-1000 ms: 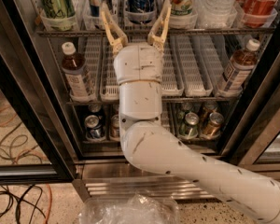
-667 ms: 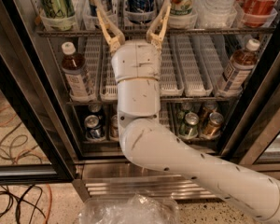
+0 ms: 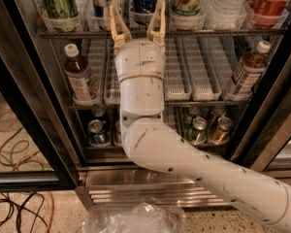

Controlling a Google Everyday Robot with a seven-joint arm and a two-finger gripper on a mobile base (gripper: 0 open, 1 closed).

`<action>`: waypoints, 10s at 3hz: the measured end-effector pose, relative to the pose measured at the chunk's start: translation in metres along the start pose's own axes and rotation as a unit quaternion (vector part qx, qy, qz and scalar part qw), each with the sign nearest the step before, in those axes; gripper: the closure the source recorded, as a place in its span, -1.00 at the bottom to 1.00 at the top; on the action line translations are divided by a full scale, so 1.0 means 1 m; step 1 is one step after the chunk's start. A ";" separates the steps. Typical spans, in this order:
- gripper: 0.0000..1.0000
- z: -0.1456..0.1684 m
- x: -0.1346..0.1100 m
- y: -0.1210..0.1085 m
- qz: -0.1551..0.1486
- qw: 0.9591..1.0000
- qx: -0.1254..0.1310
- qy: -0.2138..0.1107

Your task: Pick pepsi can from top shelf of fridge

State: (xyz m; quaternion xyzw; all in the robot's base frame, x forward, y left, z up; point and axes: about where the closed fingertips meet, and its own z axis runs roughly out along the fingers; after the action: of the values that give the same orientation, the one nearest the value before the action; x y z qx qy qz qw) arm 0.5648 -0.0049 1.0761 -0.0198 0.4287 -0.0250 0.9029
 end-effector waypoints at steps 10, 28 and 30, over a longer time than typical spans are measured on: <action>-0.01 0.084 0.048 -0.013 0.017 0.998 0.034 0.056; 1.00 0.074 -0.046 -0.020 -0.062 0.971 -0.007 -0.229; 1.00 0.053 -0.059 -0.030 -0.083 0.965 0.006 -0.250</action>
Offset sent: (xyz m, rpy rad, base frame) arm 0.0085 -0.0045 -0.0030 0.0377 0.0234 -0.0210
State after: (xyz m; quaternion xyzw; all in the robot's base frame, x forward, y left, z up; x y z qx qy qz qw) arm 0.5673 -0.0307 1.1571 -0.0559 0.1862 -0.0970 0.9761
